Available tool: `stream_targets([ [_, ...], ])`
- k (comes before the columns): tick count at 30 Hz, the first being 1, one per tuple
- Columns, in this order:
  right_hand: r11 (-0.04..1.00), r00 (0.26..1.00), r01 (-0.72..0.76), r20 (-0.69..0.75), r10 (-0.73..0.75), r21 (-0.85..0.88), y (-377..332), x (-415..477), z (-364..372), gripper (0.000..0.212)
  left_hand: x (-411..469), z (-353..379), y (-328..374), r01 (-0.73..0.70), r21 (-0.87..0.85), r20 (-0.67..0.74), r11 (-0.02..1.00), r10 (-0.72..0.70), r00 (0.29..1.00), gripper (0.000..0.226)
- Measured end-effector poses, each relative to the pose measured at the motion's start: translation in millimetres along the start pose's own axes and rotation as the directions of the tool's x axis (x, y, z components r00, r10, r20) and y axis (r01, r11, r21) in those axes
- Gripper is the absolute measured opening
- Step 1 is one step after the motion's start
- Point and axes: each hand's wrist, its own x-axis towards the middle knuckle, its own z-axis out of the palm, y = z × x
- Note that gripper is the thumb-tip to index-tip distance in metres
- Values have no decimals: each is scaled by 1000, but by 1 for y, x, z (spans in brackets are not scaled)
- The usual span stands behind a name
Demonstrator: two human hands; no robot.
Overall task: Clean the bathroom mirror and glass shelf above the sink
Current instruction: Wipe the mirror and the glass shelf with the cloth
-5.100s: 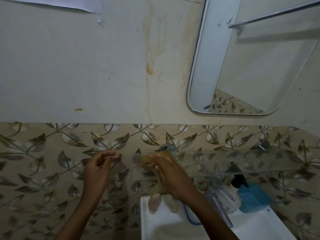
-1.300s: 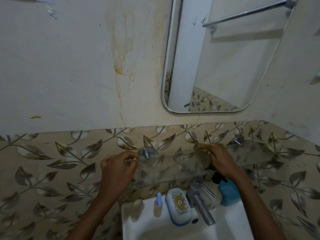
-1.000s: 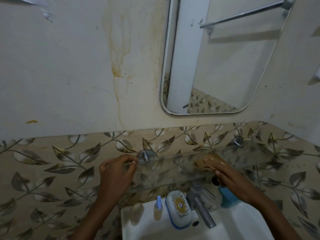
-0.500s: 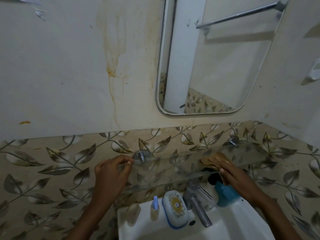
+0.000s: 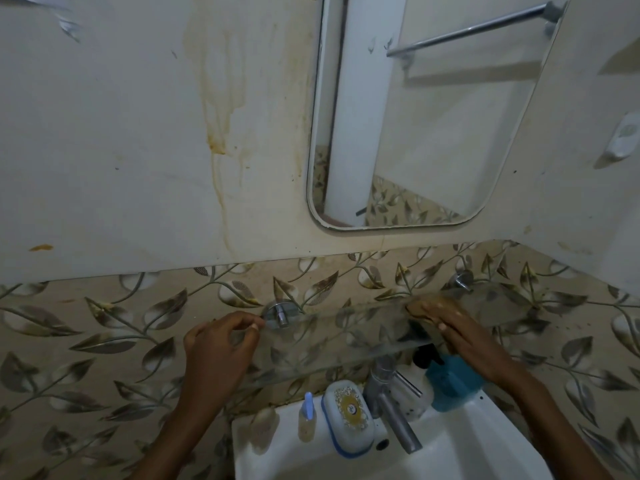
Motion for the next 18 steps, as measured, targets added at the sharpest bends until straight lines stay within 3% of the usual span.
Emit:
stream_targets([
  [3, 996, 998, -57, -32, 59, 69, 14, -21, -15, 37, 0, 0, -3, -1, -5, -10, 1000, 1, 1000, 18],
  [11, 978, 978, -193, -89, 186, -78, 23, 31, -23, 33, 0, 1, -5, 4, 26, 10, 1000, -4, 1000, 14],
  [18, 990, 989, -143, -31, 143, 2, 30, -1, -25, 36, 0, 1, -4, 6, 22, 5, 1000, -6, 1000, 14],
])
